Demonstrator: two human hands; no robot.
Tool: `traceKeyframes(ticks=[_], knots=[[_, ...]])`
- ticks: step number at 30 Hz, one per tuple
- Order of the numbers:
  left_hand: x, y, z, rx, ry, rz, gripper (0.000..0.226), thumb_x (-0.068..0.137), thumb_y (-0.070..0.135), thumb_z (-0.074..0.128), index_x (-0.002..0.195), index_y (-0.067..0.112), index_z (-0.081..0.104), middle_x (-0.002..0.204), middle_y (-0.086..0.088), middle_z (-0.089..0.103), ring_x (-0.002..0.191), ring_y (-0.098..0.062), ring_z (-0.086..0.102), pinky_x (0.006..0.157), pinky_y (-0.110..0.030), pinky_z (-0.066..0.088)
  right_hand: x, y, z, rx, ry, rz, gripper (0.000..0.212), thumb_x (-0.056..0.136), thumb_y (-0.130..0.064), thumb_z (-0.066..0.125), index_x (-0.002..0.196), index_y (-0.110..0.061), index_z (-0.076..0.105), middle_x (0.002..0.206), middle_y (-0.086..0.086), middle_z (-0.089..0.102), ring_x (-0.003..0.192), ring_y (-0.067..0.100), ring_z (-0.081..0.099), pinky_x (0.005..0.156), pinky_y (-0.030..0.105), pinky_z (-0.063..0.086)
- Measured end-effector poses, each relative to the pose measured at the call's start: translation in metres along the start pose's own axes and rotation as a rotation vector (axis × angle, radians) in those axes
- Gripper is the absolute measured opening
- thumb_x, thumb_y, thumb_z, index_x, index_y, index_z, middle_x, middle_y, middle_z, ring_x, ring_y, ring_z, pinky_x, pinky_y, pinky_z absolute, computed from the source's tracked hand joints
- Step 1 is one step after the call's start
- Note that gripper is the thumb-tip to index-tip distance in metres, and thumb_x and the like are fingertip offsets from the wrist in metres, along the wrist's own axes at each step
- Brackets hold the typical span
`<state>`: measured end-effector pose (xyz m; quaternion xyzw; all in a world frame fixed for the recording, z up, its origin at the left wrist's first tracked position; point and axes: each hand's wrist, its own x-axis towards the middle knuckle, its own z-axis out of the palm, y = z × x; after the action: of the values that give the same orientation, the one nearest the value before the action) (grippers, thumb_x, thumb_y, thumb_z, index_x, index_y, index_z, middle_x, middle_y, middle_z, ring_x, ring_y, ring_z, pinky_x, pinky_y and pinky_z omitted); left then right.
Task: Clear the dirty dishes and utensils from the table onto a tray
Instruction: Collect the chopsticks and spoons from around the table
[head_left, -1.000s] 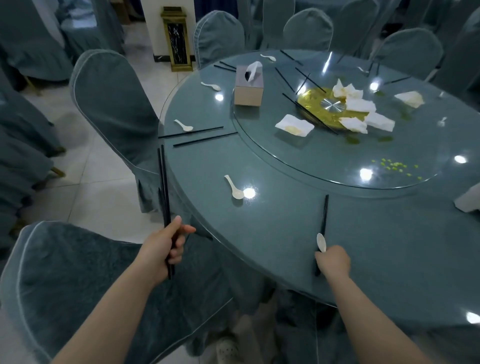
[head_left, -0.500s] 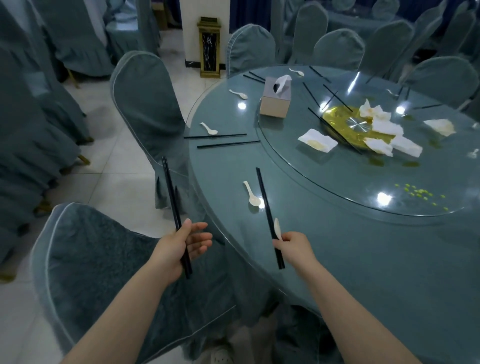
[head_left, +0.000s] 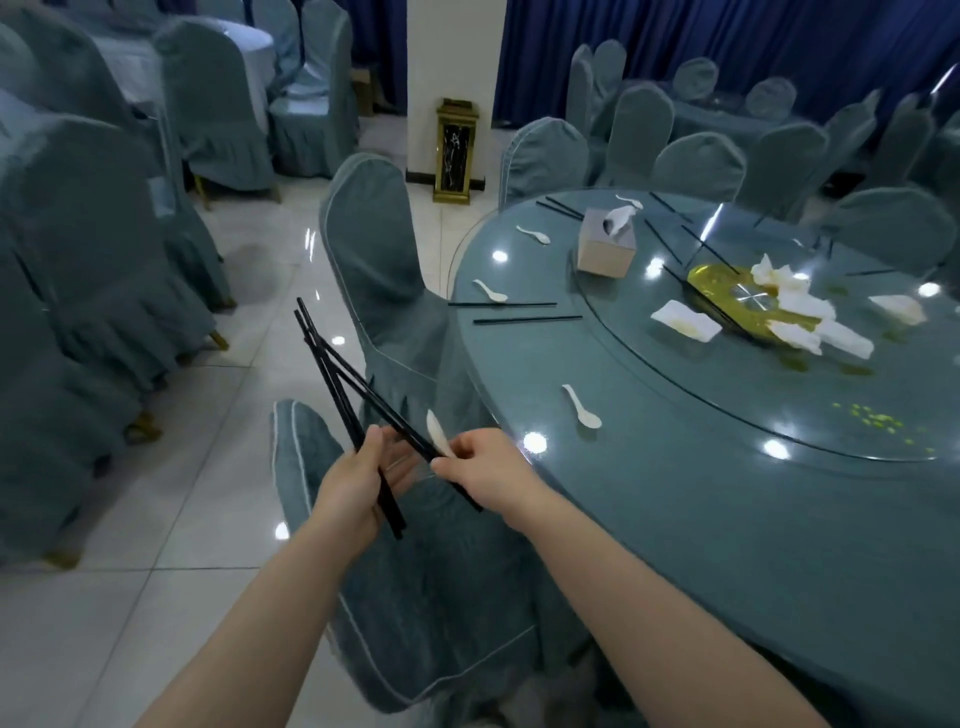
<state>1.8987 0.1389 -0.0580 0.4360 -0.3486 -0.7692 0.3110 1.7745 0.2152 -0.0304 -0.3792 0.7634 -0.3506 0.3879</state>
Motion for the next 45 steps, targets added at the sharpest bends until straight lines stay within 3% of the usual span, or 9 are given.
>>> traceKeyframes(ticks=[6,12,18,25,28,32,37,42,45], knots=[[-0.012,0.038,-0.081,-0.088,-0.043,0.049,0.039,0.103,0.036,0.033,0.103,0.014,0.065,0.091,-0.007,0.075,0.085,-0.018,0.071,0.068,-0.028,0.055,-0.012,-0.051,0.085,0.028,-0.043,-0.051,0.016,0.085,-0.022,0.067,0.089,-0.007,0.071,0.069,-0.001,0.060,0.058,0.007,0.052,0.050,0.016,0.040],[-0.017,0.070,-0.138,-0.192,0.047,0.087,0.037,0.103,0.030,0.036,0.084,0.011,0.061,0.082,-0.003,0.075,0.082,-0.016,0.069,0.070,-0.030,0.052,-0.016,-0.086,0.147,0.067,-0.017,-0.098,0.028,0.084,-0.030,0.068,0.083,-0.002,0.070,0.067,-0.002,0.059,0.063,0.009,0.053,0.063,0.026,0.042],[-0.004,0.106,-0.177,-0.291,0.161,0.139,0.033,0.104,0.030,0.036,0.089,0.011,0.058,0.090,-0.005,0.076,0.101,-0.019,0.067,0.093,-0.035,0.050,0.005,-0.108,0.170,0.027,-0.087,-0.072,0.021,0.080,-0.022,0.071,0.095,-0.008,0.074,0.085,-0.002,0.065,0.078,0.008,0.057,0.073,0.021,0.044],[0.047,0.135,-0.196,-0.263,0.151,0.165,0.032,0.104,0.033,0.034,0.098,0.012,0.056,0.092,-0.001,0.076,0.097,-0.011,0.067,0.074,-0.026,0.051,0.066,-0.140,0.201,0.050,-0.084,-0.122,0.019,0.080,-0.026,0.070,0.084,-0.007,0.074,0.079,0.011,0.070,0.070,0.010,0.053,0.067,0.029,0.039],[0.086,0.155,-0.196,-0.243,0.188,0.174,0.032,0.103,0.034,0.036,0.088,0.014,0.055,0.095,0.000,0.075,0.096,-0.011,0.066,0.073,-0.027,0.049,0.107,-0.152,0.208,0.004,-0.139,-0.132,0.019,0.079,-0.037,0.069,0.073,-0.020,0.073,0.063,-0.009,0.061,0.061,0.006,0.050,0.061,0.025,0.037],[0.144,0.182,-0.186,-0.168,0.175,0.177,0.032,0.102,0.035,0.038,0.087,0.014,0.057,0.101,0.001,0.075,0.098,-0.007,0.067,0.077,-0.028,0.047,0.166,-0.173,0.207,-0.021,-0.188,-0.134,0.010,0.080,-0.030,0.070,0.082,-0.021,0.073,0.084,0.002,0.073,0.081,0.020,0.065,0.075,0.031,0.048],[0.203,0.215,-0.183,-0.196,0.062,0.173,0.021,0.102,0.023,0.043,0.090,0.011,0.056,0.104,-0.007,0.073,0.106,-0.014,0.065,0.082,-0.029,0.047,0.224,-0.182,0.180,0.026,-0.118,-0.089,0.019,0.083,-0.030,0.069,0.065,-0.024,0.068,0.051,-0.016,0.060,0.048,0.003,0.045,0.044,0.012,0.032],[0.249,0.250,-0.175,-0.310,0.033,0.087,0.019,0.102,0.022,0.041,0.089,0.012,0.050,0.081,-0.007,0.074,0.085,-0.023,0.073,0.077,-0.035,0.051,0.262,-0.174,0.156,0.024,-0.079,-0.013,0.022,0.079,-0.034,0.071,0.080,-0.012,0.075,0.084,0.005,0.074,0.069,0.014,0.054,0.063,0.028,0.040],[0.280,0.256,-0.167,-0.281,-0.010,0.011,0.023,0.103,0.025,0.038,0.087,0.013,0.050,0.072,-0.005,0.071,0.080,-0.023,0.073,0.071,-0.036,0.053,0.283,-0.173,0.148,0.068,-0.035,0.029,0.018,0.079,-0.030,0.071,0.078,-0.012,0.075,0.068,-0.008,0.073,0.055,0.003,0.053,0.053,0.018,0.040]])
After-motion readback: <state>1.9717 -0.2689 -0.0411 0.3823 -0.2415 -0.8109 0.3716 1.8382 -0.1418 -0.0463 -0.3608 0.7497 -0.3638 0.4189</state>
